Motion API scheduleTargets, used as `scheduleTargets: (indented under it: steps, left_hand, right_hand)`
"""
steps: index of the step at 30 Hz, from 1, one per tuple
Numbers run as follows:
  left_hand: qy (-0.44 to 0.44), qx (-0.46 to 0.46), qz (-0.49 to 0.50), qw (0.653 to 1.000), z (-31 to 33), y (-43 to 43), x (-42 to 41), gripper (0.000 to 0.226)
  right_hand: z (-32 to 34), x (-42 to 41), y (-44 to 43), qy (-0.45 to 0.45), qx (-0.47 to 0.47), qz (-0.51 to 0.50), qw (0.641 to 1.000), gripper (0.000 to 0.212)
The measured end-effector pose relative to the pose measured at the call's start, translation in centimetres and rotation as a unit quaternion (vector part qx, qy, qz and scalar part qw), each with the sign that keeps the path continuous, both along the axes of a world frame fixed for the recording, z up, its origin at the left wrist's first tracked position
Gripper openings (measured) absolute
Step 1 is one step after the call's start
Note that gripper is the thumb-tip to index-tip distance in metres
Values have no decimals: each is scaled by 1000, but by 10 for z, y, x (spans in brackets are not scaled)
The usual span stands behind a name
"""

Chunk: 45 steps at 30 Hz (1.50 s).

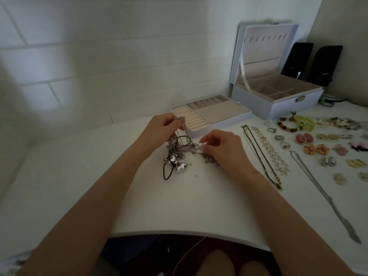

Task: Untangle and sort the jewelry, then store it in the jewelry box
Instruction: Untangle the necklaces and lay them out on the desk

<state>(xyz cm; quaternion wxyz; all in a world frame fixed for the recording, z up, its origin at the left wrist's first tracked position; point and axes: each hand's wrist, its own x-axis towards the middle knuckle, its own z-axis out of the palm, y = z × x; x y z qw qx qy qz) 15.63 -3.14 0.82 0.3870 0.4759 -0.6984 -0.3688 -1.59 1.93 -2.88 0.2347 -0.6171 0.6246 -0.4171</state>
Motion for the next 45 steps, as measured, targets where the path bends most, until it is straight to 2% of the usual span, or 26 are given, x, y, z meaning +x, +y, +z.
scheduleTargets:
  steps: [2,5,7,10,14,17,21,27,33,40,45]
  left_hand:
    - [19,23,-12,999,1,1,1,17]
    - [61,73,-58,994,1,2,1,14]
    - [80,91,-92,988,0,3,0,17]
    - [84,66,-128,986,0,5,-1,9]
    - [51,18,-172,984,-1,6,0,24]
    - [49,10,-140,989,-4,3,-1,25]
    - [6,-26,-78,997,-11,-2,0,18]
    - [-24,-64,-54,996,-12,-3,-2,18]
    - [8,-29,-76,997,-11,-1,-4,12]
    - [67,42,-61,995,-6,5,-10,10]
    - [88,52,-65,993,-5,7,-12,25]
  right_hand:
    - [0,3,0,32,-21,9,999,16]
    - [6,13,1,-45,-38,44,997,39]
    - [10,17,1,-93,-31,59,993,46]
    - [10,16,0,-127,-28,39,991,31]
    - [10,7,0,-187,-50,-8,981,12]
    - [16,3,2,-249,-57,-21,966,10]
    - [22,2,7,-297,-55,-2,953,11]
    - [24,3,10,-268,-47,2,962,18]
    - [18,2,7,-254,-7,1,967,15]
    - [14,10,10,-84,-30,-3,996,28]
    - [17,13,9,-121,-8,61,991,24]
